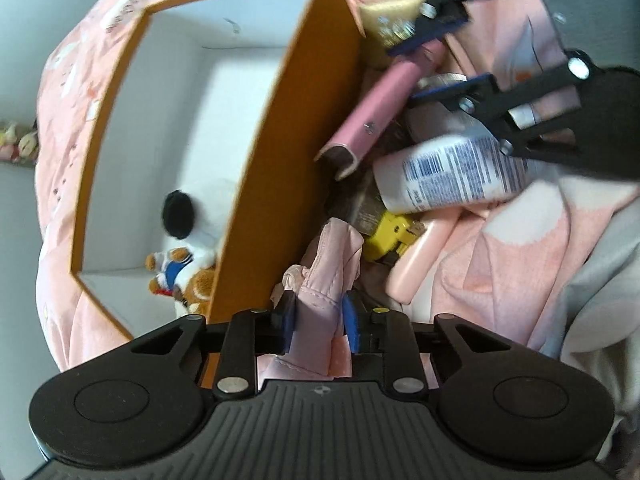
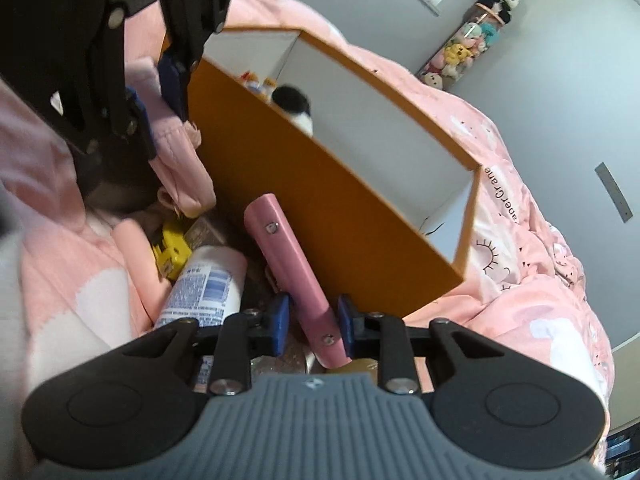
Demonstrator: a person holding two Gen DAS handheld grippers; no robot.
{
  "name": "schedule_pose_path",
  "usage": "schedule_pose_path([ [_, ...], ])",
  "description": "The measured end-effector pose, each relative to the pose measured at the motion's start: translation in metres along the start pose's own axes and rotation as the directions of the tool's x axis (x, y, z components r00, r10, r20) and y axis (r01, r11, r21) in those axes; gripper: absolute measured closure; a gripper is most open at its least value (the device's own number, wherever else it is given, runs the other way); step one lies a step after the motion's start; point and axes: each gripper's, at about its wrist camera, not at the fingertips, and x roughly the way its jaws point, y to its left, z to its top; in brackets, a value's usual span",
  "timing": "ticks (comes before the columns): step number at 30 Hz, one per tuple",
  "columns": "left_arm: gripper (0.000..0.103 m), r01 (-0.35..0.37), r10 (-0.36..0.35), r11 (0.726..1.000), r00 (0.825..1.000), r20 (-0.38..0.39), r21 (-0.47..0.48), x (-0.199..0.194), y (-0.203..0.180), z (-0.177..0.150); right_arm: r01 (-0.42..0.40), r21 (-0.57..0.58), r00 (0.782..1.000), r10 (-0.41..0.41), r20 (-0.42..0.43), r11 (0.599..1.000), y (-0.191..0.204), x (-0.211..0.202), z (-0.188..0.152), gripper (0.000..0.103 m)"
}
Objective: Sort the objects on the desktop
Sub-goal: 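Grasp the pink pouch with the left gripper while the right grasps the pink wallet, then lift the pink pouch and pink wallet up over the box rim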
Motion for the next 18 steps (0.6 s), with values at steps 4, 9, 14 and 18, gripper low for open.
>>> schedule_pose_path([
  [4, 0.075, 0.008, -0.003, 0.992, 0.999, 0.046, -0.122, -0.012, 0.012, -0.009, -0.067, 0.114, 0.997, 0.064, 0.034, 0.991, -0.017, -0.015, 0.007, 0.08],
  [9, 0.077, 0.031, -0.009, 0.971, 0.996, 0.089, -0.239, -0.026, 0.026, -0.018, -0.153, 0.294, 0.988, 0.137, 0.075, 0.944, -0.041, -0.028, 0.011, 0.088],
  [14, 0.077, 0.085, -0.034, 0.944, 0.986, 0.161, -0.32, -0.053, 0.031, -0.011, -0.208, 0.402, 0.978, 0.194, 0.076, 0.891, -0.05, -0.031, 0.007, 0.088],
  [18, 0.078, 0.15, -0.065, 0.916, 0.97, 0.232, -0.371, -0.075, 0.04, -0.01, -0.26, 0.467, 0.965, 0.236, 0.109, 0.845, -0.059, -0.041, 0.001, 0.089],
])
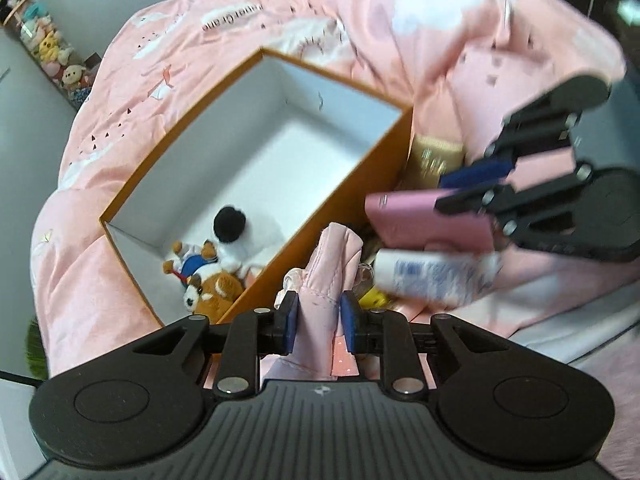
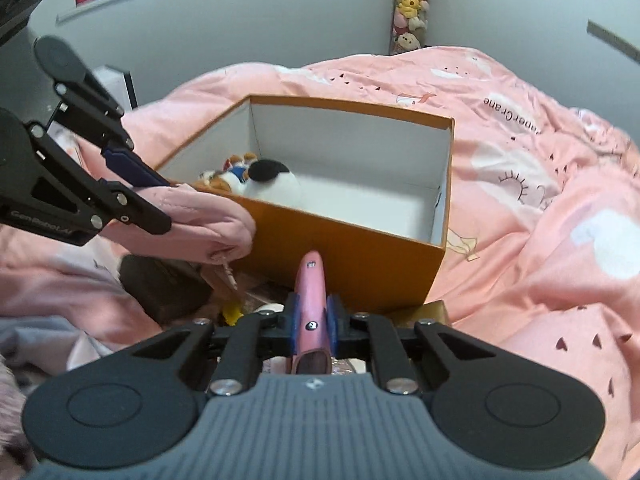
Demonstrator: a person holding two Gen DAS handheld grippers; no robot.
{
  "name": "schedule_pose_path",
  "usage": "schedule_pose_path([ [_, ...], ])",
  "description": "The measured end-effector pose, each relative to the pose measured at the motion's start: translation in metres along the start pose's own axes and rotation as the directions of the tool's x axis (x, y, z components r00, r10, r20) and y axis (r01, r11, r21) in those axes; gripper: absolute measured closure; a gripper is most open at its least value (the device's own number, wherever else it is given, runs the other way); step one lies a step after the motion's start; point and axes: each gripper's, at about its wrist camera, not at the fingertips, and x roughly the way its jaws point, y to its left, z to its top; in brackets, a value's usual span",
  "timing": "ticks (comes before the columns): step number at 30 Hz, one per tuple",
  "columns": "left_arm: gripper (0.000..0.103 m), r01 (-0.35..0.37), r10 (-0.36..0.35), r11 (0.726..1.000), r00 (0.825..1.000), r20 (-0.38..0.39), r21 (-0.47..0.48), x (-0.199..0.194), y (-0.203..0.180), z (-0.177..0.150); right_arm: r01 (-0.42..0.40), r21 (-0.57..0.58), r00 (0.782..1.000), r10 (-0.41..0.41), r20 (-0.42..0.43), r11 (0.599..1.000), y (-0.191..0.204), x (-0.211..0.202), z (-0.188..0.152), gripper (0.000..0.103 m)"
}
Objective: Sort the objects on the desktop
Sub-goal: 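Lift the pink pouch and pink wallet up over the box rim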
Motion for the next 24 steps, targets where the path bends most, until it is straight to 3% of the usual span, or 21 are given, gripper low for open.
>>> schedule_pose_path([
  [4, 0.078, 0.063, -0.059, 0.995, 0.997, 0.052, -0.076, -0.012, 0.009, 0.003, -0.046, 0.054, 0.999, 0.046, 0.004, 0.997, -0.011, -0.002, 0.003, 0.09],
  [5, 0.078, 0.073, -0.067, 0.993, 0.996, 0.063, -0.095, -0.015, 0.013, 0.005, -0.061, 0.07, 0.998, 0.06, 0.009, 0.996, -0.014, -0.004, 0.004, 0.097],
  [6, 0.078, 0.079, -0.071, 0.99, 0.995, 0.077, -0.115, -0.018, 0.017, 0.007, -0.082, 0.089, 0.997, 0.081, 0.015, 0.993, -0.018, -0.005, 0.006, 0.102],
  [9, 0.078, 0.076, -0.057, 0.986, 0.99, 0.129, -0.145, -0.027, 0.024, 0.014, -0.16, 0.157, 0.987, 0.152, 0.059, 0.975, -0.032, -0.017, 0.014, 0.103],
  [15, 0.078, 0.096, -0.066, 0.978, 0.984, 0.167, -0.184, -0.029, 0.031, 0.02, -0.116, 0.122, 0.993, 0.113, 0.032, 0.986, -0.033, -0.015, 0.021, 0.103],
  [19, 0.078, 0.103, -0.072, 0.972, 0.986, 0.151, -0.21, -0.024, 0.031, 0.013, -0.15, 0.117, 0.988, 0.154, -0.023, 0.982, -0.029, -0.006, 0.012, 0.093],
  [21, 0.078, 0.104, -0.073, 0.967, 0.988, 0.139, -0.231, -0.02, 0.033, 0.008, -0.171, 0.091, 0.982, 0.177, -0.06, 0.981, -0.022, 0.003, 0.008, 0.077],
  [22, 0.078, 0.101, -0.071, 0.965, 0.989, 0.133, -0.241, -0.018, 0.034, 0.006, -0.18, 0.077, 0.98, 0.185, -0.073, 0.981, -0.016, 0.006, 0.007, 0.064],
  [24, 0.078, 0.101, -0.07, 0.961, 0.989, 0.129, -0.256, -0.017, 0.036, 0.002, -0.178, 0.036, 0.979, 0.18, -0.095, 0.983, -0.004, 0.013, 0.005, 0.059],
])
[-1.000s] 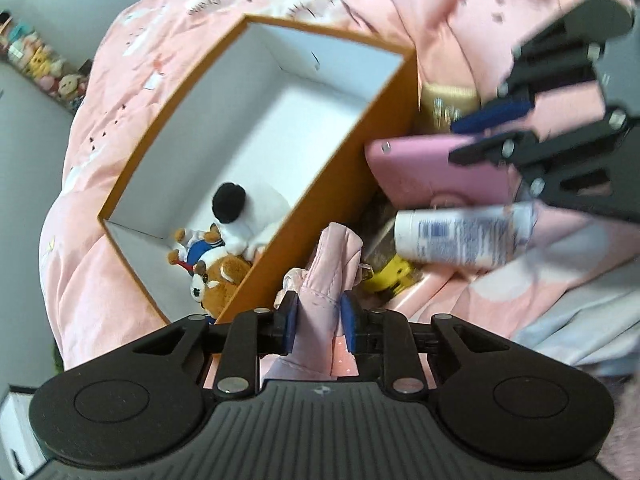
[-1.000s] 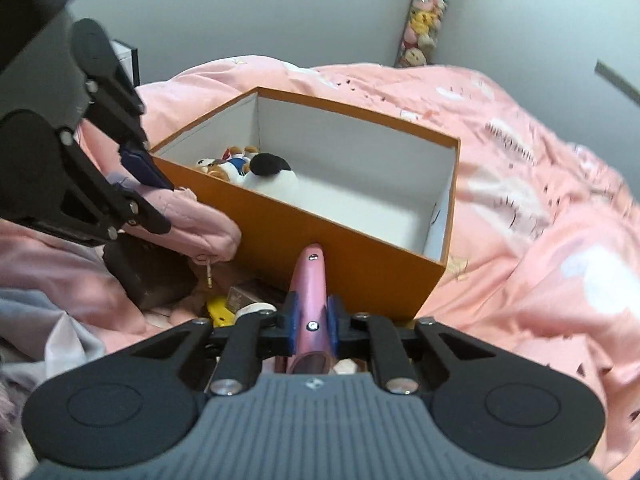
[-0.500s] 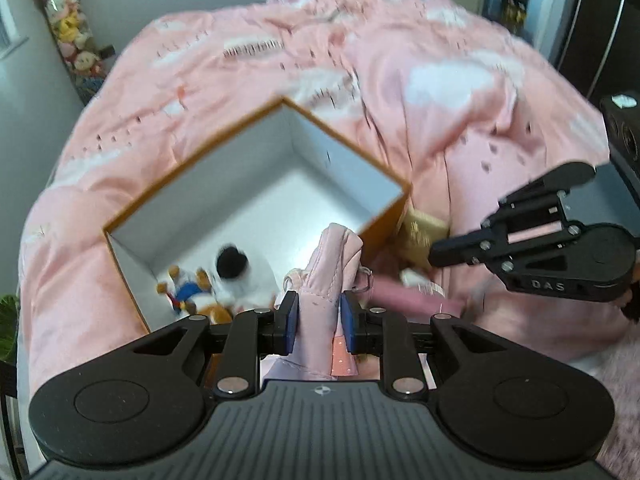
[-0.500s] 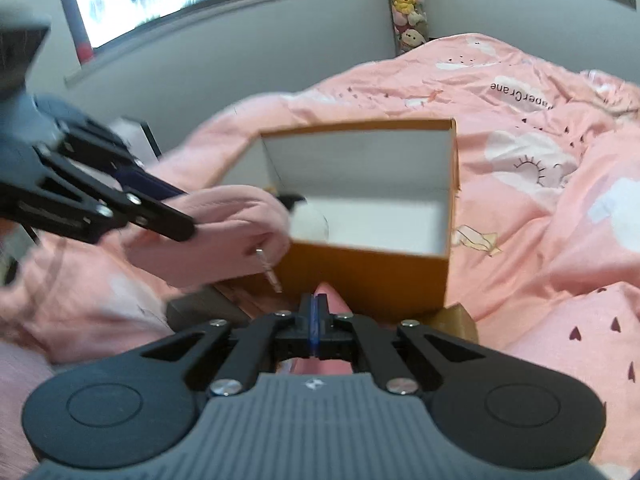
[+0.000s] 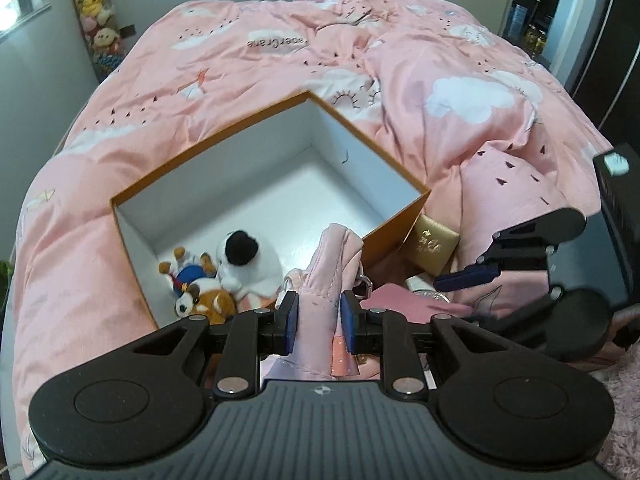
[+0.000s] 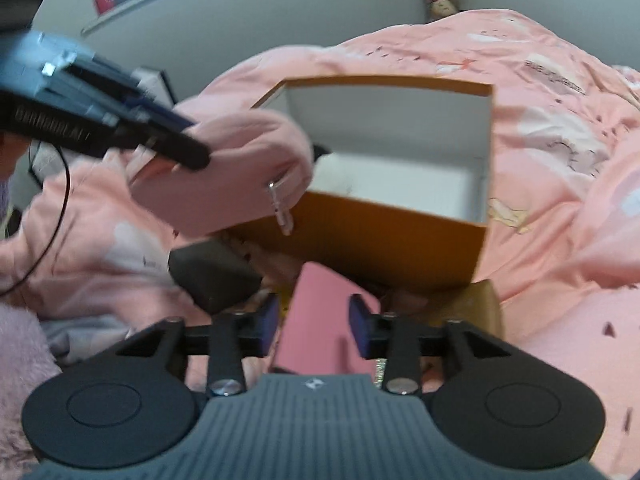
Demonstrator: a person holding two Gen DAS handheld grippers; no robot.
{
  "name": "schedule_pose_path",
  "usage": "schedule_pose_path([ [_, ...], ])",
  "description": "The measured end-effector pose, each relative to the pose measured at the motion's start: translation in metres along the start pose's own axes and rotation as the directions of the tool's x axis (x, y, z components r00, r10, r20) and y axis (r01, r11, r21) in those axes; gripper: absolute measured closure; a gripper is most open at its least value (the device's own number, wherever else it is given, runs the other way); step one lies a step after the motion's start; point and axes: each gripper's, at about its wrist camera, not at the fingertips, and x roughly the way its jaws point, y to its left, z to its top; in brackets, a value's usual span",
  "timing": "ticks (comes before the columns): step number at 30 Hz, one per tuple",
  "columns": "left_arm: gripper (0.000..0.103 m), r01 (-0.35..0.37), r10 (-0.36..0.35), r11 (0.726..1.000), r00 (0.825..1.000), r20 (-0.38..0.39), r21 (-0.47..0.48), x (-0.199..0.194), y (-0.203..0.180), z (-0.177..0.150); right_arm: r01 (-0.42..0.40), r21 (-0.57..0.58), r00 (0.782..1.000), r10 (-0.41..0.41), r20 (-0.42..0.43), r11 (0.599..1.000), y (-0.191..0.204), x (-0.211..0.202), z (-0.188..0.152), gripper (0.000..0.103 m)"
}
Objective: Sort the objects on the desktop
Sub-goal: 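Lift the pink pouch and pink wallet up over the box rim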
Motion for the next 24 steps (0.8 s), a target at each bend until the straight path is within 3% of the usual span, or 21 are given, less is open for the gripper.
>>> schedule_pose_path([
  [3, 0.078, 0.007, -0.007, 1.0, 1.0, 0.005, -0.008, -0.001, 0.002, -0.002, 0.08, -0.11, 0.995, -0.085, -0.044, 0.991, 0.021, 0.019, 0.0, 0.052],
  [7, 0.078, 0.013, -0.013, 1.0, 1.0, 0.011, -0.006, 0.0, 0.003, -0.003, 0.181, -0.216, 0.976, -0.202, -0.076, 0.959, 0.038, 0.041, 0.002, 0.05],
  [9, 0.078, 0.016, -0.016, 1.0, 1.0, 0.012, -0.007, 0.0, 0.003, -0.002, 0.229, -0.244, 0.961, -0.259, -0.097, 0.942, 0.043, 0.052, 0.001, 0.052],
  [11, 0.077, 0.016, -0.016, 1.0, 1.0, 0.011, -0.005, 0.0, 0.002, -0.002, 0.263, -0.27, 0.947, -0.302, -0.111, 0.926, 0.045, 0.057, -0.002, 0.06],
  [19, 0.077, 0.015, -0.014, 1.0, 1.0, 0.012, -0.004, 0.0, 0.002, -0.001, 0.317, -0.221, 0.935, -0.343, -0.091, 0.922, 0.022, 0.035, -0.004, 0.082],
  [24, 0.077, 0.013, -0.013, 1.0, 1.0, 0.011, 0.001, 0.0, -0.001, 0.002, 0.32, -0.144, 0.937, -0.336, -0.101, 0.936, 0.003, 0.025, -0.005, 0.082],
])
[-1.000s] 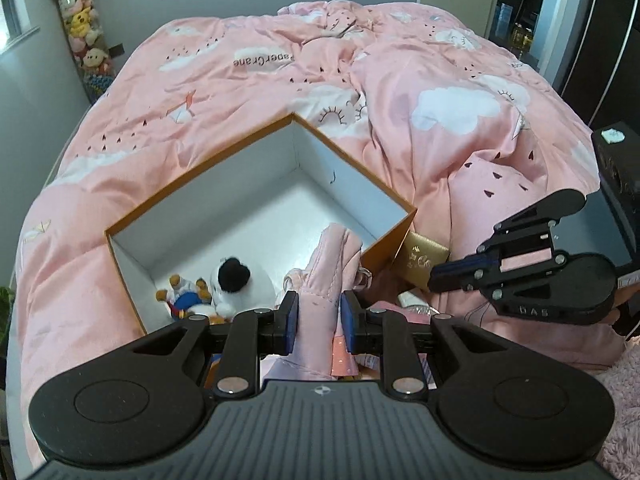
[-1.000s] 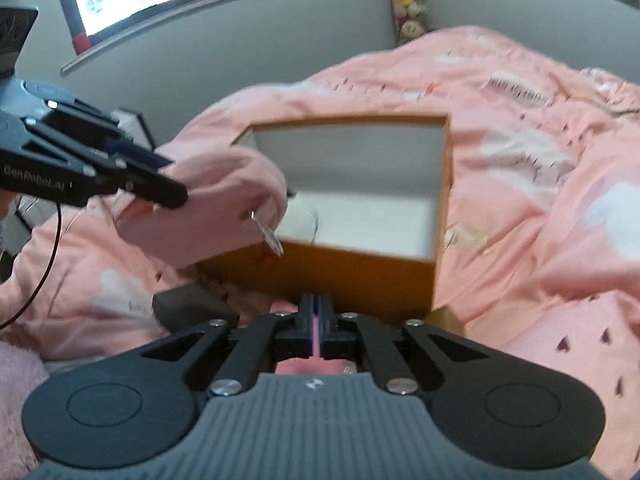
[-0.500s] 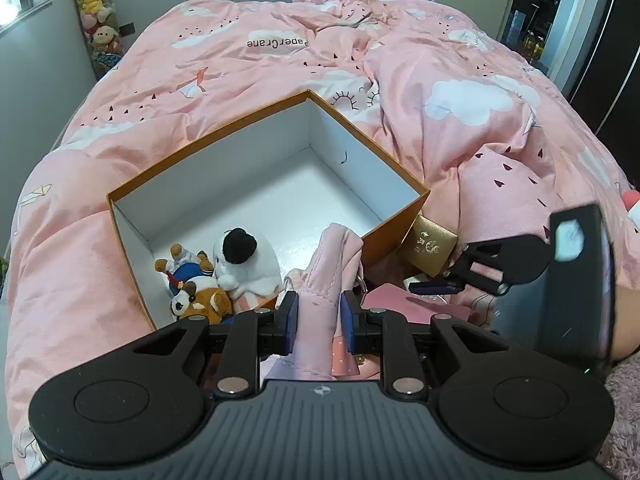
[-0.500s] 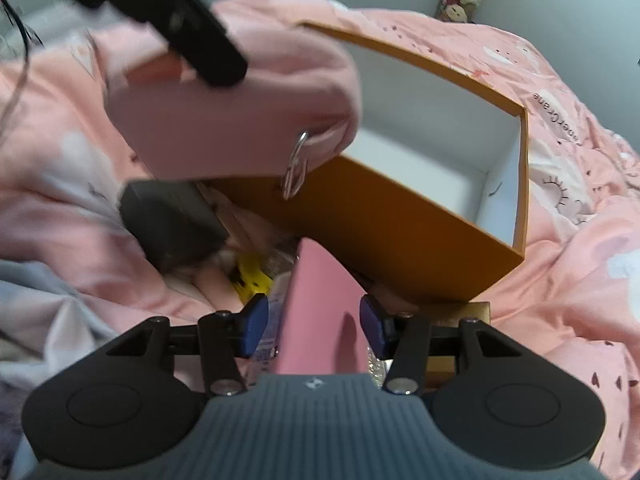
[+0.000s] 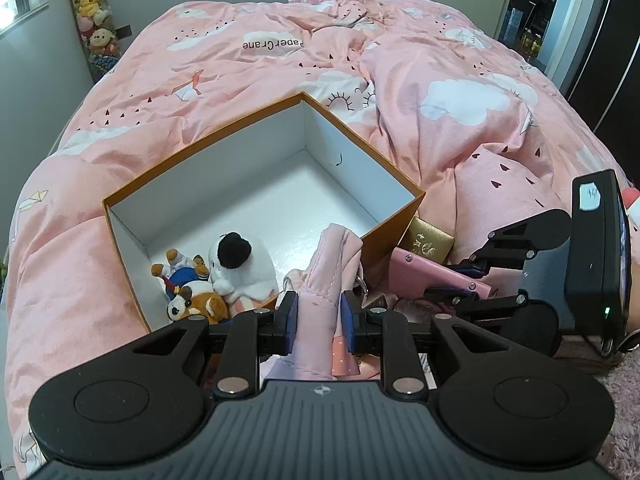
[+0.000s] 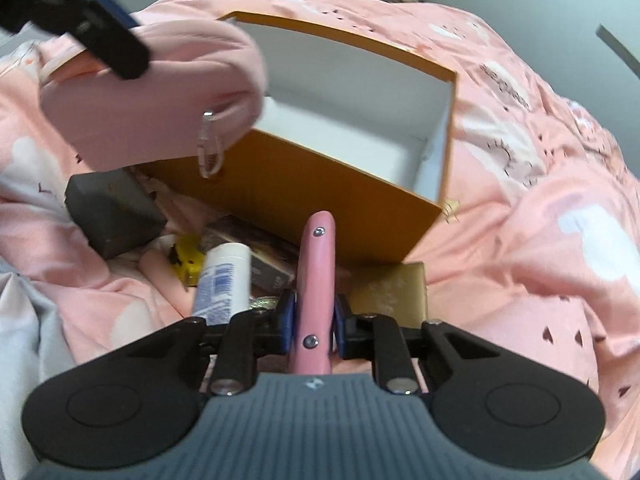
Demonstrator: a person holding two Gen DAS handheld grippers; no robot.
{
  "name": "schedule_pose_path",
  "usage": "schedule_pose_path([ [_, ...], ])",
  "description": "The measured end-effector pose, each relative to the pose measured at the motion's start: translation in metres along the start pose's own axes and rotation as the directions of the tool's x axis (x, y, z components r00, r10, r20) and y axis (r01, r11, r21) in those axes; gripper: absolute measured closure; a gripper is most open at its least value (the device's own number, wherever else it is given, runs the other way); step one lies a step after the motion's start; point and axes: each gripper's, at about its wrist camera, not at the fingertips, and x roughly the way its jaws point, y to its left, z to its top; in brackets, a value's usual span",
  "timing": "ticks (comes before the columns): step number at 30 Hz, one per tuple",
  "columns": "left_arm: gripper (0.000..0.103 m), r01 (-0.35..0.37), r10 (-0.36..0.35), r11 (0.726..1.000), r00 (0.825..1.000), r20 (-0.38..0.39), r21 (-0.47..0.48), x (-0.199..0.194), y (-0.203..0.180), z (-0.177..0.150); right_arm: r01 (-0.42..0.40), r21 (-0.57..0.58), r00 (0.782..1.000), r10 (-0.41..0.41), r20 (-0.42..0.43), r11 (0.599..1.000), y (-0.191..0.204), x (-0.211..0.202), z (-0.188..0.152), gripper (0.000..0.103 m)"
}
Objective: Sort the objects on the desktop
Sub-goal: 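Lift the pink pouch and pink wallet up over the box rim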
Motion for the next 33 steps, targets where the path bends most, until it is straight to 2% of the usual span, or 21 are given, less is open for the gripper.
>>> schedule_pose_path([
  [3, 0.077, 0.0, 0.0, 1.0, 1.0, 0.005, -0.008, -0.001, -0.001, 0.002, -0.038, 0.06, 0.999, 0.038, 0.009, 0.997, -0.011, -0.004, -0.003, 0.083],
  [7, 0.077, 0.007, -0.007, 1.0, 1.0, 0.02, -0.012, -0.005, -0.004, 0.008, -0.113, 0.126, 0.991, 0.103, 0.084, 0.986, -0.018, -0.022, -0.001, 0.084],
  [11, 0.077, 0.012, -0.012, 1.0, 0.999, 0.046, -0.009, -0.009, -0.007, 0.015, -0.184, 0.192, 0.972, 0.149, 0.185, 0.964, -0.033, -0.047, 0.003, 0.084],
  [14, 0.077, 0.021, -0.019, 1.0, 0.997, 0.069, -0.019, -0.013, -0.006, 0.021, -0.244, 0.247, 0.948, 0.176, 0.266, 0.938, -0.046, -0.064, 0.007, 0.084],
  [18, 0.077, 0.022, -0.019, 0.999, 0.995, 0.099, -0.032, -0.017, -0.003, 0.03, -0.274, 0.309, 0.923, 0.16, 0.349, 0.911, -0.058, -0.075, 0.012, 0.084],
  [24, 0.077, 0.03, -0.02, 0.998, 0.988, 0.156, -0.058, -0.025, 0.003, 0.048, -0.319, 0.367, 0.891, 0.145, 0.429, 0.874, -0.08, -0.084, 0.031, 0.084],
  [30, 0.077, 0.03, -0.005, 0.993, 0.975, 0.223, -0.112, -0.026, 0.016, 0.069, -0.319, 0.401, 0.876, 0.105, 0.471, 0.859, -0.104, -0.079, 0.056, 0.084],
  [33, 0.077, 0.031, 0.008, 0.987, 0.971, 0.239, -0.159, -0.017, 0.024, 0.077, -0.308, 0.42, 0.88, 0.088, 0.467, 0.854, -0.113, -0.067, 0.07, 0.084],
])
